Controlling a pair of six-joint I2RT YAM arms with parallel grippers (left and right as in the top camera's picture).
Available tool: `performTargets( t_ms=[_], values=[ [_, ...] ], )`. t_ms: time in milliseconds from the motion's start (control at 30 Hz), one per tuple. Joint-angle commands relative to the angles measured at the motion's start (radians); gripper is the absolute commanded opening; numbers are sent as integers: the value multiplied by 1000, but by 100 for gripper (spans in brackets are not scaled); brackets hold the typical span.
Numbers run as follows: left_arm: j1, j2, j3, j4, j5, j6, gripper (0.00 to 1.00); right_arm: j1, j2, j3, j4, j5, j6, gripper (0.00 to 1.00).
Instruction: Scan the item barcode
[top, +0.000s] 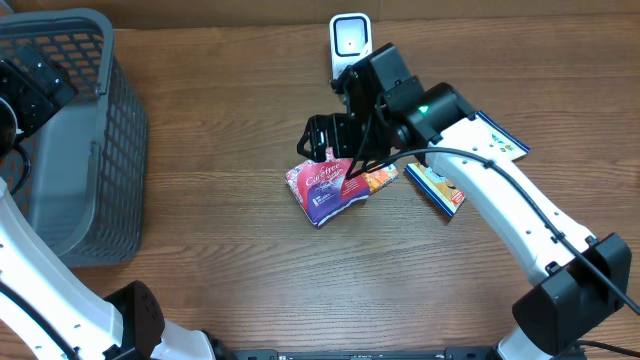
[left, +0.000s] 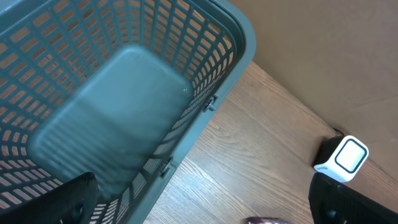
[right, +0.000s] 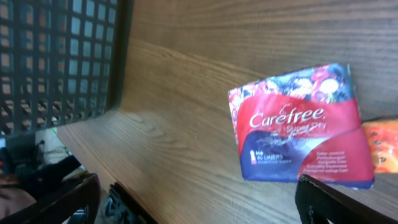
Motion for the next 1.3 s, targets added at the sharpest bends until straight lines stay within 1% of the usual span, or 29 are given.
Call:
performTargets(
  t_ms=[0,100,233,367,533,1267],
  values=[
    [4,0,-3,2,-6,-14,100,38,-3,-3,13,50,4,100],
    [4,0,-3,2,-6,-14,100,59,-3,-3,20,85,53,100],
    [4,0,-3,2,-6,-14,100,88,-3,-3,19,97,57,100],
    [4,0,-3,1,-6,-14,100,103,-3,-3,27,165,60,100],
    [4,0,-3,1,-6,-14,100,106,-1,-3,17,190,122,100],
    [4,0,-3,1,-6,-14,100,106,-1,-4,-29,264,128,100]
  ],
)
